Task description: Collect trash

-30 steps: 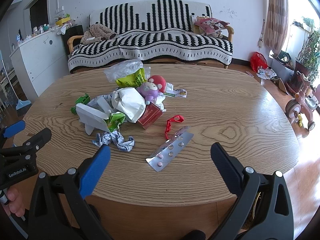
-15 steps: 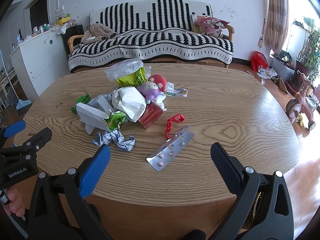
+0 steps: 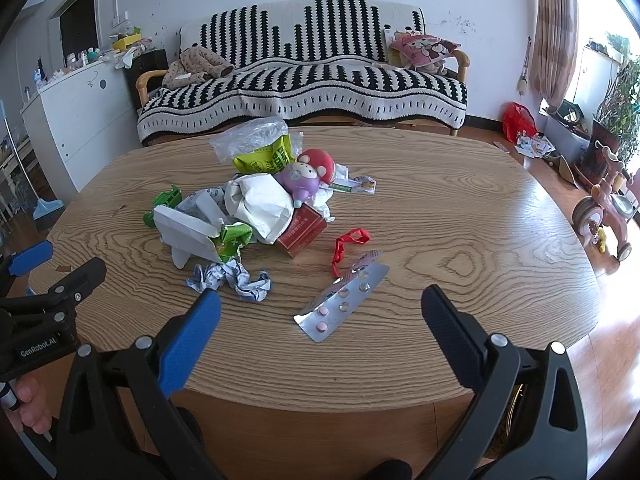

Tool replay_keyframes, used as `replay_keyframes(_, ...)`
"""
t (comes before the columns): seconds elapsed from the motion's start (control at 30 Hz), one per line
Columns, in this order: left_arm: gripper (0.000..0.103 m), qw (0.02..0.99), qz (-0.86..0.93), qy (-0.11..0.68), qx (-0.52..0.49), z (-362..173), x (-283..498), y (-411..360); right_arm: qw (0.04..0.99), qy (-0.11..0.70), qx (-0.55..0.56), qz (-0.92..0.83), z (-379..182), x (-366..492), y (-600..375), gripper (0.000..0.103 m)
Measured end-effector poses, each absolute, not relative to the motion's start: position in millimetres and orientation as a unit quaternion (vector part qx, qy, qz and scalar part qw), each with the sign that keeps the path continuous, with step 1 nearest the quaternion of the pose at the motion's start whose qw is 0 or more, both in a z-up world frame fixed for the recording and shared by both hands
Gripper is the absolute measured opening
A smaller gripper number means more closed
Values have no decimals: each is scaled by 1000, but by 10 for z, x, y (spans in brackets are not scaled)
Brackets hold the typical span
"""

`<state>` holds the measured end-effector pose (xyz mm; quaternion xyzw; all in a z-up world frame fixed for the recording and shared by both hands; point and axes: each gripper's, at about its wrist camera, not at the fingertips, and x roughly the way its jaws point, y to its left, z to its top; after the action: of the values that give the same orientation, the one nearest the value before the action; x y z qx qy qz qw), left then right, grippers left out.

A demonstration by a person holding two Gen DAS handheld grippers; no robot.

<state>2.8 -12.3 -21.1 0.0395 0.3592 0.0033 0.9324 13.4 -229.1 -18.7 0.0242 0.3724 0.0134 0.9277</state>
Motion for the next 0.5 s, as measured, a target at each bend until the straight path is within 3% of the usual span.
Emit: replay_keyframes(0.5, 97, 929, 2, 369, 31, -229, 28, -58, 928, 372, 25, 13, -182, 136, -2299, 97)
